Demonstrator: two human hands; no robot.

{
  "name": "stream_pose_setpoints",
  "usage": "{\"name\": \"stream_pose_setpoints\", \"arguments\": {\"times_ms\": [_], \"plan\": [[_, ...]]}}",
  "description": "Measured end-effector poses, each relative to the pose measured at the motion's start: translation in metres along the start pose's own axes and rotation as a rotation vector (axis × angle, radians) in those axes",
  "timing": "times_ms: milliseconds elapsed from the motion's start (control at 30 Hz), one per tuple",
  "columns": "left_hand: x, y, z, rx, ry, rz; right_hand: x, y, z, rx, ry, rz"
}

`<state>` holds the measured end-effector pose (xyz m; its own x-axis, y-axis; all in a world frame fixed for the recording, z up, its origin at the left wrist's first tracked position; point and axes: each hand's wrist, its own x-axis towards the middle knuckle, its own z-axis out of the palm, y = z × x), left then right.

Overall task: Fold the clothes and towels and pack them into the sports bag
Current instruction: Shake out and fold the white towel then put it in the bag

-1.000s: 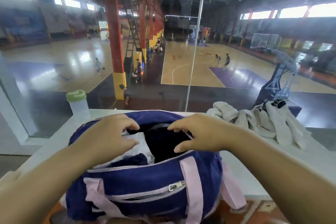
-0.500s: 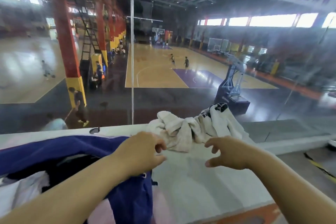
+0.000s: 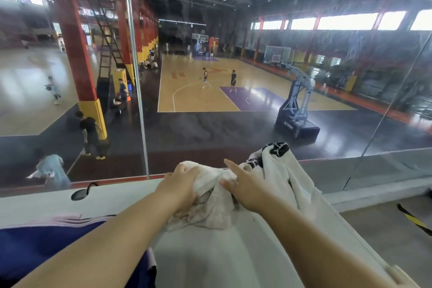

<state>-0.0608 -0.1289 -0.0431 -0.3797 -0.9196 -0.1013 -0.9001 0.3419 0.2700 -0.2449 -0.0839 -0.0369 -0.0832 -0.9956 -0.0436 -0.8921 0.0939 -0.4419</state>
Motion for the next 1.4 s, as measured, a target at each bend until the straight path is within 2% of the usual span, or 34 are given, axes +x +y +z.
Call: {"name": "stream_pose_setpoints", "arguments": {"times_ms": [133,300,500,633,733,833,867,967,1033,1100,1167,1267,1333,1400], "plan": [[0.004,-0.008,0.011,0.006,-0.046,0.006,0.013,-0.004,0.024,-0.03,0.007,0.009],[-0.01,-0.012,0.006,-0.067,0.04,0.003,0.004,0.007,0.029,-0.02,0.131,-0.074],[-0.036,-0.022,-0.005,-0.207,0.186,0.01,-0.06,0.027,0.002,0.189,0.246,-0.135],[-0.062,-0.02,-0.019,-0.362,0.24,0.056,-0.116,0.041,-0.017,0.219,0.335,-0.168],[-0.077,-0.008,-0.021,-0.431,0.282,0.049,-0.143,0.057,-0.023,0.198,0.487,-0.116],[-0.086,0.005,-0.011,-0.423,0.195,0.021,-0.153,0.079,-0.027,0.179,0.612,0.05],[-0.087,0.009,-0.008,-0.337,0.139,0.018,-0.154,0.085,-0.029,0.16,0.602,0.105],[-0.088,0.022,-0.001,-0.017,0.036,-0.018,-0.159,0.096,-0.036,0.069,0.406,0.268],[-0.087,0.028,0.003,0.06,0.068,-0.065,-0.165,0.097,-0.035,0.0,0.349,0.318],[-0.085,0.03,0.005,0.112,0.142,-0.053,-0.172,0.092,-0.032,-0.026,0.315,0.277],[-0.081,0.034,0.009,0.117,0.199,0.058,-0.178,0.087,-0.028,-0.06,0.239,0.211],[-0.079,0.051,0.019,0.005,0.24,0.307,-0.188,0.083,-0.018,-0.15,0.104,0.092],[-0.075,0.066,0.033,0.015,0.127,0.419,-0.191,0.082,-0.008,-0.204,0.042,0.077],[-0.069,0.077,0.049,0.11,-0.016,0.421,-0.194,0.081,0.002,-0.189,0.022,0.169]]}}
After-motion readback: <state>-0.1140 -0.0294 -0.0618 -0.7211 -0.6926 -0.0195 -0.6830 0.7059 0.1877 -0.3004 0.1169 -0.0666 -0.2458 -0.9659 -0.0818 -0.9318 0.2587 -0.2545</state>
